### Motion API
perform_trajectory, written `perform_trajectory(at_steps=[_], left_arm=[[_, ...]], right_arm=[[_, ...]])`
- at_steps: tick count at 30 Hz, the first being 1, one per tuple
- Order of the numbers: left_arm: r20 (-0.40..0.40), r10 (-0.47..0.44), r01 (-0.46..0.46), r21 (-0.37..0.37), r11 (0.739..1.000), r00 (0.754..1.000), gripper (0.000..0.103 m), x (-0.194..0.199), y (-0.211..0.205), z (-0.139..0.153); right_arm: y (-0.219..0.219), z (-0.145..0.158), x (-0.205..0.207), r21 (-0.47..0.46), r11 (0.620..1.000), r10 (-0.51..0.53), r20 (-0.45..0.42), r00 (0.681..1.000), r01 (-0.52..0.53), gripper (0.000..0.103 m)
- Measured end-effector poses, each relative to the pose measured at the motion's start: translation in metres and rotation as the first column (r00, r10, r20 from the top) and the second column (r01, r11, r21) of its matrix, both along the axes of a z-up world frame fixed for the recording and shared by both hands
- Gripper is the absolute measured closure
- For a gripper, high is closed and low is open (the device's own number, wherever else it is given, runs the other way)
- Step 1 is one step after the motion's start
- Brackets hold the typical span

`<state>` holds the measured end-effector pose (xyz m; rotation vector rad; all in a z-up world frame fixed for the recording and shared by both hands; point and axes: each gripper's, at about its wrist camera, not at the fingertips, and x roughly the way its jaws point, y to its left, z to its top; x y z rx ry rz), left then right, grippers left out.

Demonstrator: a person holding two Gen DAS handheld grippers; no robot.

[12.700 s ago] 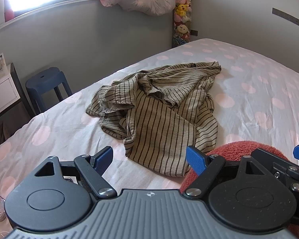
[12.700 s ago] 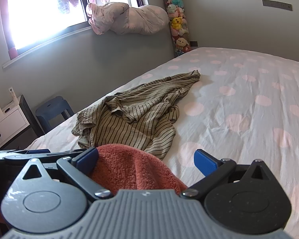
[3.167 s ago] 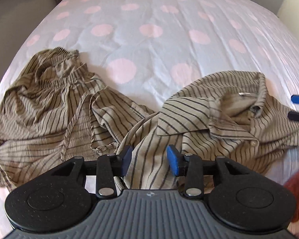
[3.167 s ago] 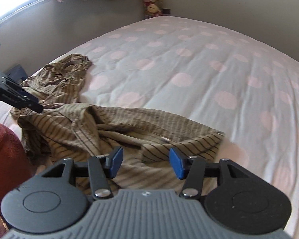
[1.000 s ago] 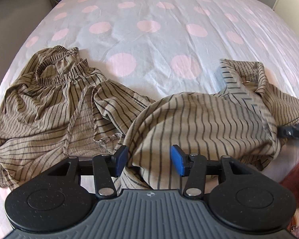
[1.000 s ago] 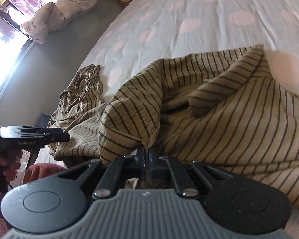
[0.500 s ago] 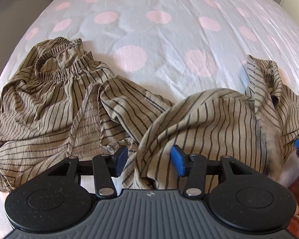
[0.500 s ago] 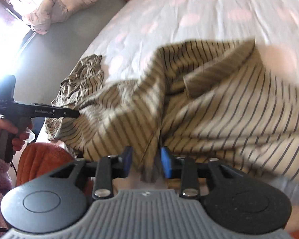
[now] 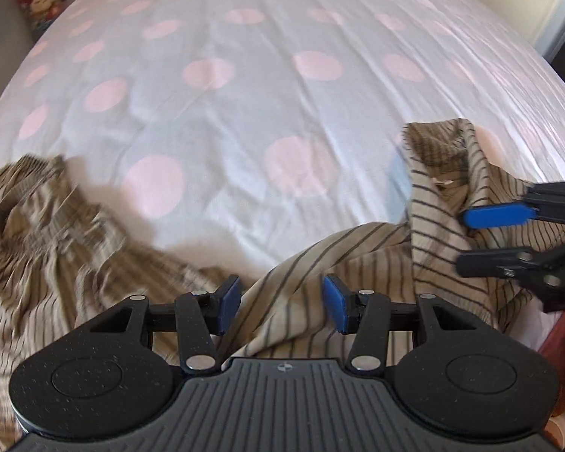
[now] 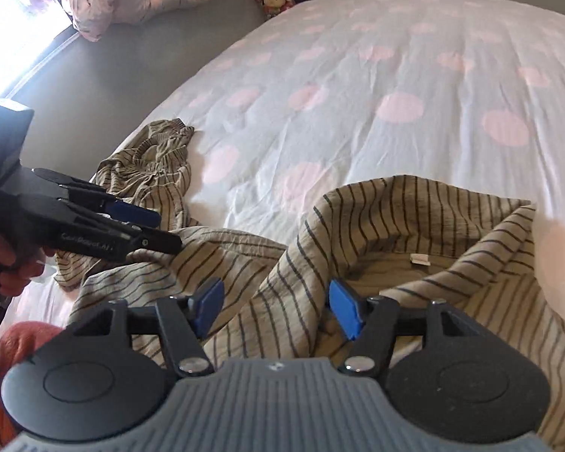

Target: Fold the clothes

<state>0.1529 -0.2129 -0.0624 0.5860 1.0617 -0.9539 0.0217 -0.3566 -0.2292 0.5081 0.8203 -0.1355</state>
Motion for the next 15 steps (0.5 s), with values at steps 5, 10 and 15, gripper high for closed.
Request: perform_trajectory(at_steps=[5,10,15], left_arm=[[0.042,-0.149,0.149,-0.005,0.989,0.988,0.057,-0.01,-0.023,-0.004],[0.055,-0.333,0.333,0.0,0.943,0.941,0.057,-0.028,-0.041,-0.009],[0.066,-0.513,0.513,0.019,0.858,0.856,0.057,-0.053,-0.058,-0.011]], right_arm=[[-0.019,-0.014,0.008,0.086,0.996,0.014,0.025,1.0,-0.016,0.093],[-0.041,-0.01,-0.021,0.184,0.983,-0.013,0.136,0.991,-0.012,0.099],[-0.051,0.001,-0.053,0.208,0.977,0.005,0.239,0.971,-0.056,0.099]])
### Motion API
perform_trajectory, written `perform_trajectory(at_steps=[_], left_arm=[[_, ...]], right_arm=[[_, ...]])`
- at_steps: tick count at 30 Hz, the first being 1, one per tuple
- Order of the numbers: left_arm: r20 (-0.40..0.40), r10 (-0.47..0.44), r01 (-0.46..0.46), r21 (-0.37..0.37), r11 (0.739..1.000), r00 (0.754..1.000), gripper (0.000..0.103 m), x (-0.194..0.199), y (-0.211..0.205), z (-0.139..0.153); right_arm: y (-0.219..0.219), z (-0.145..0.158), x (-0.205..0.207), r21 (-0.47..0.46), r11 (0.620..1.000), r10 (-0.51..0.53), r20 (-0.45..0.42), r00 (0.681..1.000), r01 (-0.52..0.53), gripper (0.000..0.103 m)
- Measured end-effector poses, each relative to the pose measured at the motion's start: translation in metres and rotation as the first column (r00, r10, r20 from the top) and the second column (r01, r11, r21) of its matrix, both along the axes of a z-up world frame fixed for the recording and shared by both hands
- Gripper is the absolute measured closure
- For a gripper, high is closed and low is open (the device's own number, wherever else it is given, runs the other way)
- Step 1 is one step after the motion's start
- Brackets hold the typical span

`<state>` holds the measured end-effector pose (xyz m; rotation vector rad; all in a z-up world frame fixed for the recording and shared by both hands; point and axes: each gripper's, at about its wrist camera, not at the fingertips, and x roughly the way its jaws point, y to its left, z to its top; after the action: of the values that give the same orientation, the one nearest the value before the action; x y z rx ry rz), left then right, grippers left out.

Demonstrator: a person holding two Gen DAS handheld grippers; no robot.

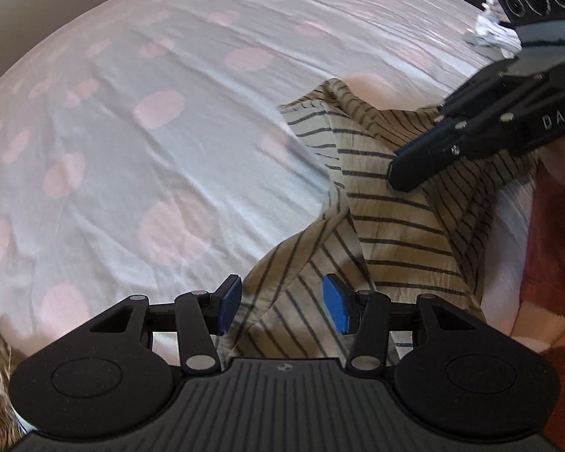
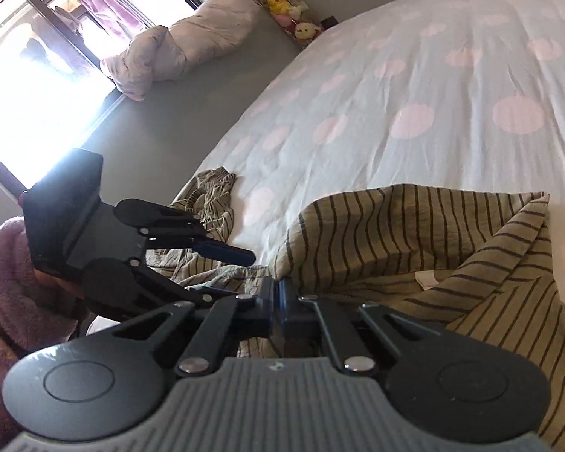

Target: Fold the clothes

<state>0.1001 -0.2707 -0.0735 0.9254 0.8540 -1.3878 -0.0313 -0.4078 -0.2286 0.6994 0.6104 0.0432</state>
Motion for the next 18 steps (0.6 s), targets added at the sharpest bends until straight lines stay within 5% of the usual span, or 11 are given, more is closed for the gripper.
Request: perform_trajectory(at_steps=[6,15,18], left_arm=[[0.046,-0.139,0.138,0.013,0.99,0.989,0.057,-0.019,-0.016,0.003],[-0.133,-0.229,0.236,0.04,0.971,0.964,0.058,-0.021,-0.032,0.003],[-0.219,-0.225,0.239,0.041,0.97,0.95,0.07,-0.019,-0.036,0.003]], right_arm=[[0.0,0.001,-0.019,0.005,1.0,0.02,0.041,0.999,-0.02,0.1],[0.008,0.005,-0.031,-0.026,0.997,0.068,0.092,0.993,-0.066,0.1],[0.006,0.005,-0.036,-0.024,0.998,0.062,0.104,0.993,-0.06,0.1]])
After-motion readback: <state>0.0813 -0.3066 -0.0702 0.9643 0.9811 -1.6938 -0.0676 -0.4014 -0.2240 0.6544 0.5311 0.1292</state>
